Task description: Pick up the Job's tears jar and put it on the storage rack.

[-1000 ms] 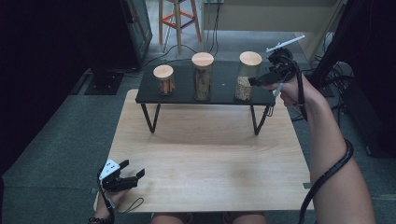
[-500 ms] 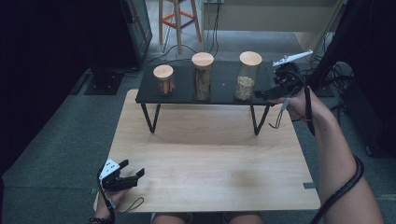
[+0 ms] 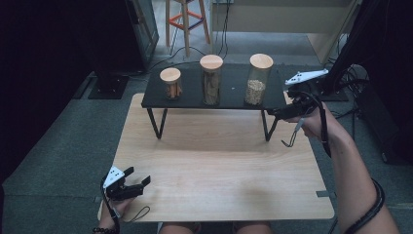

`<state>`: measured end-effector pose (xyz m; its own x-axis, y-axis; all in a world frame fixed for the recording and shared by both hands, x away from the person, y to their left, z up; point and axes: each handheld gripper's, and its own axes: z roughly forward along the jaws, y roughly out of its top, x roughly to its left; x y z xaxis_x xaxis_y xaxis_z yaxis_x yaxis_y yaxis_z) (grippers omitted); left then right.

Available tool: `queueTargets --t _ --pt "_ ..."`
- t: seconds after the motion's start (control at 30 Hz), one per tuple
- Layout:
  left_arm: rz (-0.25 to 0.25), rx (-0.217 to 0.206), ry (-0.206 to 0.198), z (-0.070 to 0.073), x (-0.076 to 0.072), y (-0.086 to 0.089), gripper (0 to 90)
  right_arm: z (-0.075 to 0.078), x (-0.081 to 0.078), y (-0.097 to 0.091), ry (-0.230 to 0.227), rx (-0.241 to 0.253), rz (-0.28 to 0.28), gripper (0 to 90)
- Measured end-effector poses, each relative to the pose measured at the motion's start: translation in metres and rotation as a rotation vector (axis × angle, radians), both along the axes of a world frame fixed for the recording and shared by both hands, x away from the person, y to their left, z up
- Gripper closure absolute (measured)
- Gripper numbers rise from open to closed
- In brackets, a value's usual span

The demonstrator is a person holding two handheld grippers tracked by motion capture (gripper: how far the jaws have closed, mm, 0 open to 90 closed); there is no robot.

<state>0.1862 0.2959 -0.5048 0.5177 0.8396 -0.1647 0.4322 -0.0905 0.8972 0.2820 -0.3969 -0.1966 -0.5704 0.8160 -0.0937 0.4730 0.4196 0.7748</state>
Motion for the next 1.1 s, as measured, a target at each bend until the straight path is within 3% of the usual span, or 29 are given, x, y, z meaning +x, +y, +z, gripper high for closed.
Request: queueTargets --t 0.3,1.1 --pt "0.005 0.003 0.000 0.000 -0.001 -0.001 11.2 -0.016 -0.025 -0.006 -0.029 -0.009 0.018 3.8" --pt "0.020 0.000 -0.005 0.000 -0.003 -0.003 11.2 -0.060 -0.063 -0.020 -0.035 -0.018 -0.047 3.8"
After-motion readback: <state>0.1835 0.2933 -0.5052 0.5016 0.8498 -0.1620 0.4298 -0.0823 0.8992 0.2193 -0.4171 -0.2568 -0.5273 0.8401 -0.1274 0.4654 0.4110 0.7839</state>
